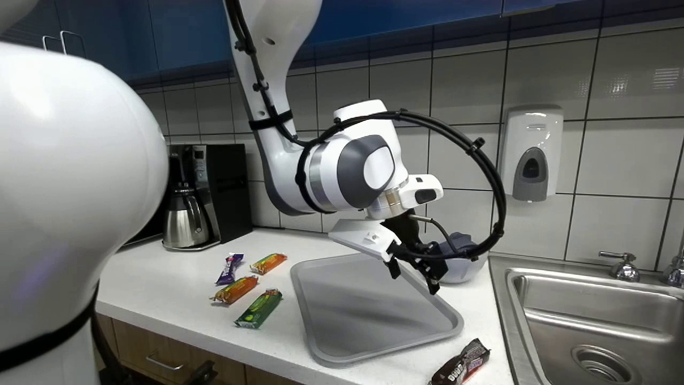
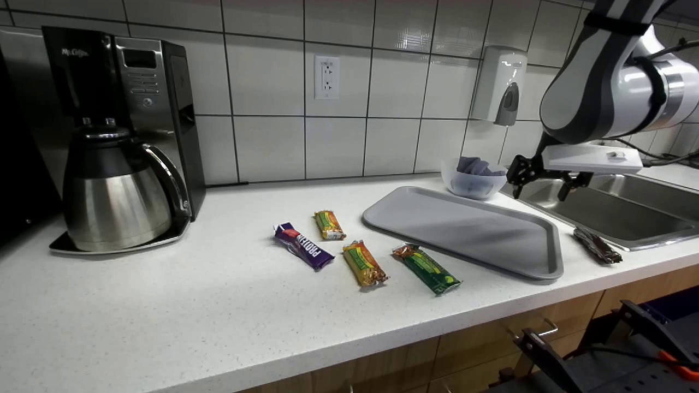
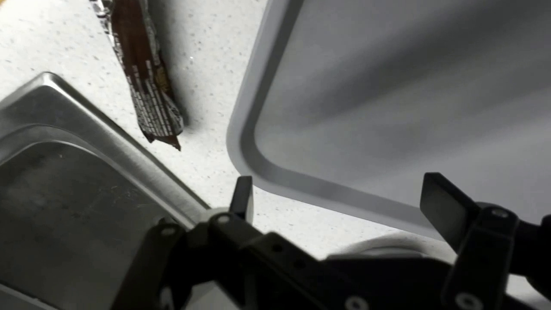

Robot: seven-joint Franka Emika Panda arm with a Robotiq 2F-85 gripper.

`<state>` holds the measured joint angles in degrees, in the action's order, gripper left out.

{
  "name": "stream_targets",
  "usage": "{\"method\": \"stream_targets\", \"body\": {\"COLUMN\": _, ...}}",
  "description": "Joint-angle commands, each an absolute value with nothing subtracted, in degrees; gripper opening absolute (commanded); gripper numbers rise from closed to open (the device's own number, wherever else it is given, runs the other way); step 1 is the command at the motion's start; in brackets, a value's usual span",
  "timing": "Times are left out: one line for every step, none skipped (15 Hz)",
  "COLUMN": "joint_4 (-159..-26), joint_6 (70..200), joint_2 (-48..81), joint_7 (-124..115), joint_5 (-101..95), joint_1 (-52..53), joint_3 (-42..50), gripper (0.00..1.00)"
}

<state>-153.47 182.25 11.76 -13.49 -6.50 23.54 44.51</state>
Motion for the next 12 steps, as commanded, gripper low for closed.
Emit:
{"method": "stream_targets", "body": {"joint_4": -154.5, "joint_6": 181.2, "joint_2": 8.0, "joint_7": -13.0, "joint_5": -7.7, "joint_1": 27.2, "joint_3": 46.4, "gripper": 1.0}}
{"method": "stream_targets", "body": {"joint_4": -154.5, "joint_6": 181.3, "joint_2": 7.7, "joint_7": -12.9, "joint_5": -7.8, "joint_1": 27.9, "joint_3": 46.7, "gripper": 1.0}}
{"method": "stream_targets", "body": {"joint_4": -154.4, "joint_6": 181.2, "joint_2": 7.4, "joint_7": -13.0, "joint_5": -7.9, "joint_1": 29.0, "joint_3": 47.0, "gripper": 1.0}}
{"method": "stream_targets", "body": {"joint_4": -154.6, "joint_6": 181.6, "joint_2": 7.2, "joint_7": -12.9, "joint_5": -8.0, "joint_1": 29.7, "joint_3": 47.3, "gripper": 1.0}}
{"method": "stream_targets", "body": {"joint_4": -154.5, "joint_6": 181.5, "joint_2": 6.9, "joint_7": -13.0, "joint_5": -8.0, "joint_1": 30.8, "joint_3": 47.7, "gripper": 1.0}}
{"method": "stream_targets", "body": {"joint_4": -154.7, "joint_6": 181.7, "joint_2": 6.8, "joint_7": -13.1, "joint_5": -8.1, "joint_1": 31.7, "joint_3": 48.1, "gripper": 1.0}}
{"method": "stream_targets", "body": {"joint_4": -154.6, "joint_6": 181.6, "joint_2": 6.6, "joint_7": -13.2, "joint_5": -8.1, "joint_1": 32.8, "joint_3": 48.6, "gripper": 1.0}}
{"method": "stream_targets", "body": {"joint_4": -154.5, "joint_6": 181.8, "joint_2": 7.0, "joint_7": -13.6, "joint_5": -8.1, "joint_1": 34.2, "joint_3": 49.4, "gripper": 1.0}}
{"method": "stream_targets", "body": {"joint_4": -154.6, "joint_6": 181.7, "joint_2": 6.8, "joint_7": -13.6, "joint_5": -8.1, "joint_1": 35.3, "joint_3": 49.8, "gripper": 1.0}}
{"method": "stream_targets", "body": {"joint_4": -154.6, "joint_6": 181.7, "joint_2": 7.0, "joint_7": -13.9, "joint_5": -7.9, "joint_1": 36.6, "joint_3": 50.5, "gripper": 1.0}}
{"method": "stream_targets", "body": {"joint_4": -153.7, "joint_6": 182.3, "joint_2": 9.0, "joint_7": -13.5, "joint_5": -6.8, "joint_1": 34.1, "joint_3": 48.4, "gripper": 1.0}}
{"method": "stream_targets", "body": {"joint_4": -153.7, "joint_6": 182.3, "joint_2": 9.0, "joint_7": -13.5, "joint_5": -6.8, "joint_1": 35.1, "joint_3": 48.8, "gripper": 1.0}}
